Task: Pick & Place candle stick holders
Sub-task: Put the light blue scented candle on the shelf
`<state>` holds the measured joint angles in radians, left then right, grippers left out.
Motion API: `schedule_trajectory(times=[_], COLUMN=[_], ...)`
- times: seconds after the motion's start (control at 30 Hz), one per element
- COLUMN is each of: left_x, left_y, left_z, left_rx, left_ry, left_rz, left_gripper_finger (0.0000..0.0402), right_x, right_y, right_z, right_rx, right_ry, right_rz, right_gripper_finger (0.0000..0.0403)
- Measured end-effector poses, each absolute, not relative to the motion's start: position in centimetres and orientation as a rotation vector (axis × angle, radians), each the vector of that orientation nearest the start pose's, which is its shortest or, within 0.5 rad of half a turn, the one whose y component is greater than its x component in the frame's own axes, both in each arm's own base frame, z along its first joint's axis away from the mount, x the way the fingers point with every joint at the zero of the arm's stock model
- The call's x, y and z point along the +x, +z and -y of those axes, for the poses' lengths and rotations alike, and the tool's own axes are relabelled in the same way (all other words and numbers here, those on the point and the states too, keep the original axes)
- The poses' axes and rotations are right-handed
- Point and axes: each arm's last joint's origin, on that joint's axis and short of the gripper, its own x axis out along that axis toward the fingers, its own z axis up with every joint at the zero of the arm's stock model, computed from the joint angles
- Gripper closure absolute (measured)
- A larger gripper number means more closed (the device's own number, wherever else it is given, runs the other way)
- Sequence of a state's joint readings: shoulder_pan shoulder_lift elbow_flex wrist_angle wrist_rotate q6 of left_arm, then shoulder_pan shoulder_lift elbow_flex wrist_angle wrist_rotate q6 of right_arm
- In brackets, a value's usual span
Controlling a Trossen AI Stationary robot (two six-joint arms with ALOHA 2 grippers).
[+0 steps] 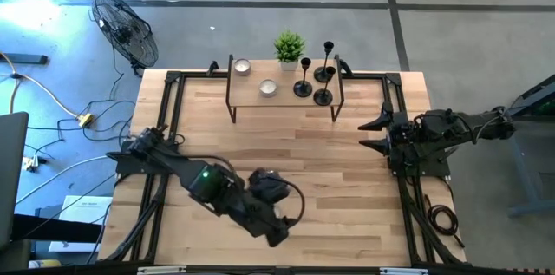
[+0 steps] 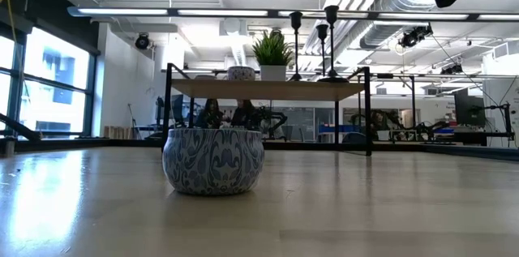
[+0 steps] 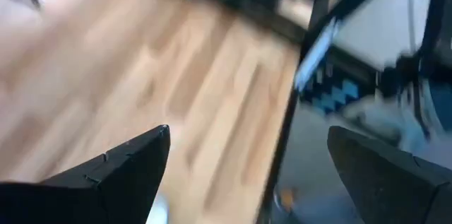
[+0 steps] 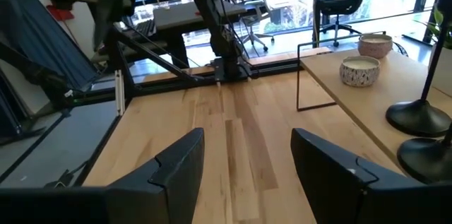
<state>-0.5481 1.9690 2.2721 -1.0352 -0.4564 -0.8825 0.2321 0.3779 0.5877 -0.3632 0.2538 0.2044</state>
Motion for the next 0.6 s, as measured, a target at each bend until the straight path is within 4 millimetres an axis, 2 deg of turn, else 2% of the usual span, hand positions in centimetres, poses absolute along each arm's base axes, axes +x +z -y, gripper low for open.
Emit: schedule_trajectory(times=[0.13,0.3,0.47,0.6], left_x=[34.8,36.5,39.4,40.6], left_y=[39.5,36.2,33.5,31.6], left_z=[19.2,17.7,17.3,17.3], left_rx=[-0.569,-0.638,-0.699,-0.696], left_ry=[0.271,0.388,0.283,0.175], left_rz=[-0.865,-1.076,-1.191,-1.31], left_gripper_finger=[0.0025,0.0025,0.0025,0.0025], right_x=[9.5,9.6,9.7,9.7], right_y=[29.6,29.6,29.4,29.4], right_z=[-1.5,-1.5,-1.5,-1.5], right_rx=[0.167,0.163,0.162,0.167], right_ry=[-0.039,-0.042,-0.047,-0.045], right_rz=[-0.146,-0.15,-0.161,-0.169], right_gripper_finger=[0.0196,0.0196,0.0196,0.0196])
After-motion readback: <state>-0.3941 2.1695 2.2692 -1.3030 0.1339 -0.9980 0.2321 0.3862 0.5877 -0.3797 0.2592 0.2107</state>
